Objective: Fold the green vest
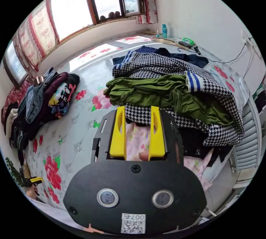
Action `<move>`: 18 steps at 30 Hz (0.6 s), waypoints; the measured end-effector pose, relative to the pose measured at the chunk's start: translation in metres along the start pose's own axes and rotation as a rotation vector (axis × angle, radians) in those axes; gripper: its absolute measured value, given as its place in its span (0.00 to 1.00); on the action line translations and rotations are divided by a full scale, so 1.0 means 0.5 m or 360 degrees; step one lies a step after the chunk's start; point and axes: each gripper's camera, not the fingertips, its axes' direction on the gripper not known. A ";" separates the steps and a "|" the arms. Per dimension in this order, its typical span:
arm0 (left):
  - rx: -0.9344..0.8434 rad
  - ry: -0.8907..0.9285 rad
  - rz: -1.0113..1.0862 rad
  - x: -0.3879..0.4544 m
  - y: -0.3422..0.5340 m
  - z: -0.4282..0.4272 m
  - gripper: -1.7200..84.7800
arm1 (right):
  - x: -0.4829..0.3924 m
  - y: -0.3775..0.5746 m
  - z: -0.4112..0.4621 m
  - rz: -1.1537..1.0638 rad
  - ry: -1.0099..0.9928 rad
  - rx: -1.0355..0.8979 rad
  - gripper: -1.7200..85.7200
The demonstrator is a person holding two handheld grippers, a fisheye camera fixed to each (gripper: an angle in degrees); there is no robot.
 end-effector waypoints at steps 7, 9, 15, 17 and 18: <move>-0.0067 -0.0153 0.0176 0.072 -0.031 0.017 0.06 | -0.020 -0.119 0.232 0.0158 -0.0077 -0.0560 0.14; -0.0078 -0.0154 0.0177 0.078 -0.035 0.020 0.06 | -0.059 -0.090 0.230 0.0036 0.0187 -0.0391 0.12; -0.0008 -0.0027 0.0087 0.058 -0.020 0.021 0.06 | -0.124 0.019 0.123 -0.0162 -0.0038 -0.0207 0.07; 0.0031 0.0025 0.0062 0.047 -0.008 0.020 0.05 | -0.161 0.095 0.058 -0.0285 -0.0454 -0.0145 0.06; 0.0053 0.0042 0.0050 0.043 -0.001 0.019 0.05 | -0.201 0.154 0.024 -0.0383 -0.0646 -0.0170 0.06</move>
